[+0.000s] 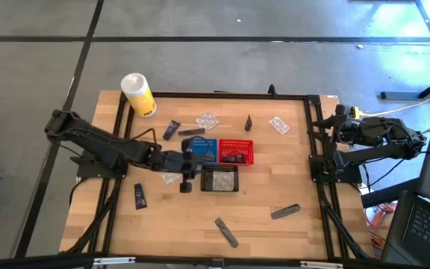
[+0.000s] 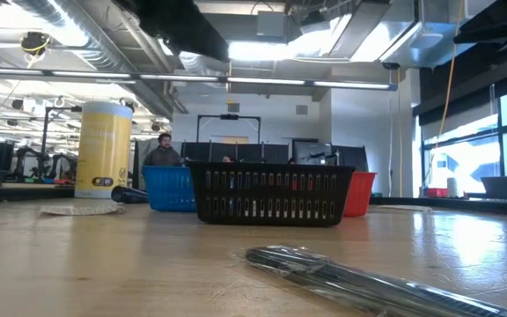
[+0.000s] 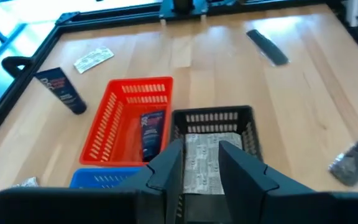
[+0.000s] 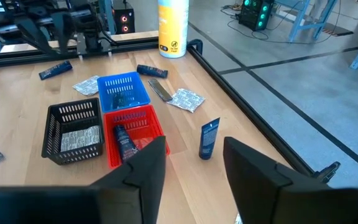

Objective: Pick & Place Travel size toiletries
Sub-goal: Put the blue shaver cream into the red bin

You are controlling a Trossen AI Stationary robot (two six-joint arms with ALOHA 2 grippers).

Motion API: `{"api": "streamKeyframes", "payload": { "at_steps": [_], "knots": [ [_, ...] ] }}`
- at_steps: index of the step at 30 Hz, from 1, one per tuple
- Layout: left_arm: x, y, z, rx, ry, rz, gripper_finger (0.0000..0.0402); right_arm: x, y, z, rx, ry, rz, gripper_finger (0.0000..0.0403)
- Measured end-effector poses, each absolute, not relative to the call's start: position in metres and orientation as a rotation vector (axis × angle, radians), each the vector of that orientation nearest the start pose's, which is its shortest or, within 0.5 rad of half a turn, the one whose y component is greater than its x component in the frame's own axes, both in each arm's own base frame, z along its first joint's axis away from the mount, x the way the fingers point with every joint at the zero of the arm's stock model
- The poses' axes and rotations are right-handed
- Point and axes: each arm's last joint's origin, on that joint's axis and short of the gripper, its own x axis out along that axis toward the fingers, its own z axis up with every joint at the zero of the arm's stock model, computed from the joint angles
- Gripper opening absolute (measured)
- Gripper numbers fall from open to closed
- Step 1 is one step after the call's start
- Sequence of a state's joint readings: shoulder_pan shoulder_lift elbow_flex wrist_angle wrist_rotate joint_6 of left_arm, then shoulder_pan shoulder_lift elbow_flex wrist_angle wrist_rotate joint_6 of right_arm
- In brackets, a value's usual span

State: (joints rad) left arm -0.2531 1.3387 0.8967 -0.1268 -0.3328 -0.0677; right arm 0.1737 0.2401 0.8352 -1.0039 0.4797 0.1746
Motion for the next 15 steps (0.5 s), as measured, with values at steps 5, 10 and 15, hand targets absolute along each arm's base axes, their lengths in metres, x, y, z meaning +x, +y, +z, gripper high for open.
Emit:
{"api": "streamKeyframes", "payload": {
  "at_steps": [5,10,15],
  "knots": [
    [0.2752,-0.0698,0.2618,0.135,0.523,0.095,0.0099,0.0206,-0.0100,0.3162,0.040,0.360,-0.335,0.0155],
    [0.2741,-0.0688,0.2623,0.141,0.516,0.124,0.0099,0.0206,-0.0100,0.3162,0.040,0.360,-0.335,0.0149],
    [0.2751,-0.0692,0.2641,0.140,0.495,0.122,0.0099,0.0205,-0.0100,0.3162,0.040,0.360,-0.334,0.0143]
  ]
}}
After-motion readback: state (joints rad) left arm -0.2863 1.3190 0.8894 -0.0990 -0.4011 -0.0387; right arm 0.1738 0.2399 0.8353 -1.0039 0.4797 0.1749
